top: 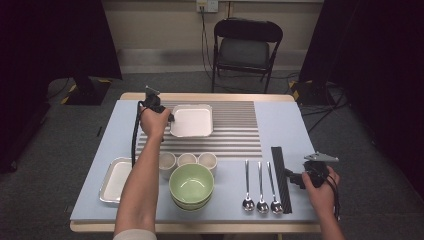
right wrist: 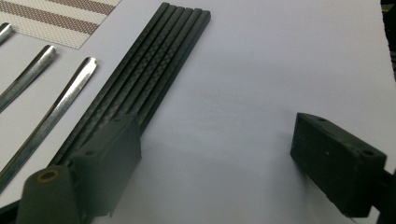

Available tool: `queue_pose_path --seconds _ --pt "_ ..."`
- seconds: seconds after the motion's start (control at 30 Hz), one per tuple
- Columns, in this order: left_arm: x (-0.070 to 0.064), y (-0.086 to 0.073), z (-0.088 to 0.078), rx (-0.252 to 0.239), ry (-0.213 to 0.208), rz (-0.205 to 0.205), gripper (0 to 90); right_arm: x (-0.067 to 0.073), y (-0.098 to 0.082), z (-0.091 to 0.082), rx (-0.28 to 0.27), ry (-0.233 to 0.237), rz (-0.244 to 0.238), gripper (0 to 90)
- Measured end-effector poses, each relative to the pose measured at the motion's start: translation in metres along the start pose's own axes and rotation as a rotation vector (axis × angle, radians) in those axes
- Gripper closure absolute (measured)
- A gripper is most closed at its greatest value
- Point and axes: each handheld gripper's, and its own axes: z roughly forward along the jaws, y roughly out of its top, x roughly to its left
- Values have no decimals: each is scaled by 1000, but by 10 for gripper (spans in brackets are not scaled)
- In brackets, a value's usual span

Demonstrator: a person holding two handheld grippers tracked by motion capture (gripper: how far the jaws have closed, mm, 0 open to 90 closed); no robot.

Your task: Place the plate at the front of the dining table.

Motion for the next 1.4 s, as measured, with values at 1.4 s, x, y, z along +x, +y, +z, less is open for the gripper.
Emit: queue_pose_path --seconds 1.4 --pt "-2 -3 24 21 65 19 874 0 0 0 1 1 2 149"
